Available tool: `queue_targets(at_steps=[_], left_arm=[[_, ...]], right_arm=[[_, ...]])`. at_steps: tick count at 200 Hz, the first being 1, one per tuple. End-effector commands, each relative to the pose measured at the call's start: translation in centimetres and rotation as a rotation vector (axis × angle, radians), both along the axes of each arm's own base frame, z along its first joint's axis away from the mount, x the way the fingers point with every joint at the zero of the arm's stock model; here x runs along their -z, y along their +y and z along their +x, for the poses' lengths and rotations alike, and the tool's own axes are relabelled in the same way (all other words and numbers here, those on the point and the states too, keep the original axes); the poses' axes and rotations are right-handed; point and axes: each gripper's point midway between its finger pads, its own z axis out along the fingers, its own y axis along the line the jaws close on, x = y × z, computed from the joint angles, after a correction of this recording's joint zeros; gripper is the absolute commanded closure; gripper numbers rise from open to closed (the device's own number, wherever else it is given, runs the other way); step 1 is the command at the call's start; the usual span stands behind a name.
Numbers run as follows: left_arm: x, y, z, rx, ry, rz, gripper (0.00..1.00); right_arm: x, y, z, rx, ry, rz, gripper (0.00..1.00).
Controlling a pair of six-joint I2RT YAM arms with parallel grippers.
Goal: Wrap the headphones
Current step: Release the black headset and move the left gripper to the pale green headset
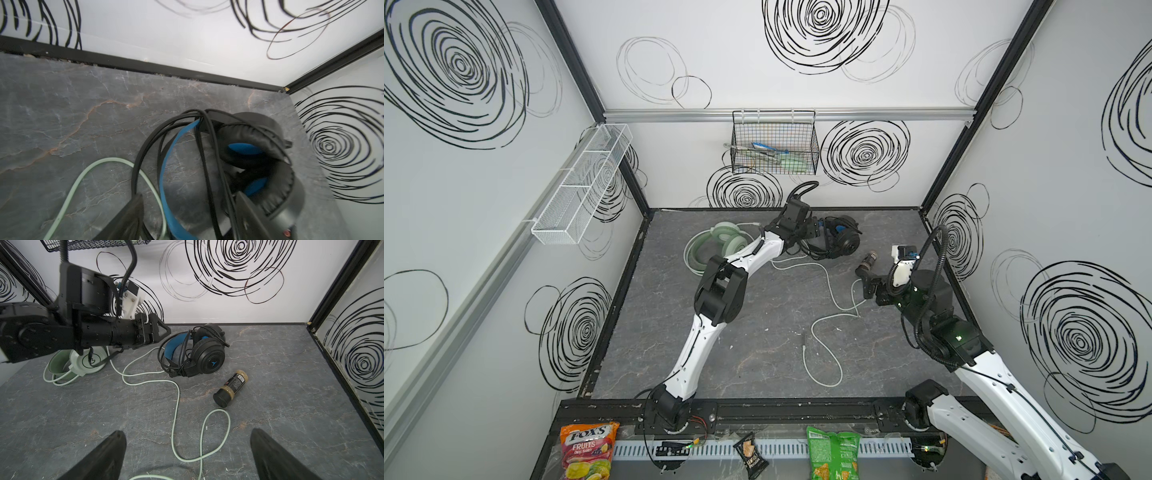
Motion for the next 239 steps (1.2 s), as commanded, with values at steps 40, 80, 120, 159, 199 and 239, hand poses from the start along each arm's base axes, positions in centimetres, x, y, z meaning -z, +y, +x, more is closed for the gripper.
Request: queue_targets(at_steps=[40,80,120,159,199,239], left_arm=[[-12.6,5.0,-11.4,0.200,-0.169,-0.031,0.21],[-10.1,17.4,-16.7,0.040,-0.088,0.017,0.16],[-4.2,30.9,-17.4,-0.256,0.032,-0.006,0.13],[-0.5,37.3,-15.8,-0.446,0.110,0.014,0.12],[1.2,40.0,-12.7,-0.556,0.171,0.069,0.09],[5.8,42.1,-11.3,-0.590,0.304,0.110,0.05]], right_arm=[[0.4,0.2,-0.6,-0.017,0.014,0.030,0.03],[1.0,1.8,-0.7,-0.083,0.029,0.059,0.03],[1.5,3.9,-1.0,-0.138,0.038,0.083,0.03],[1.8,6.5,-2.1,-0.198,0.037,0.090,0.03],[2.0,7.7,-2.6,-0.231,0.039,0.111,0.03],[2.3,8.7,-2.4,-0.264,0.026,0.118,0.03]])
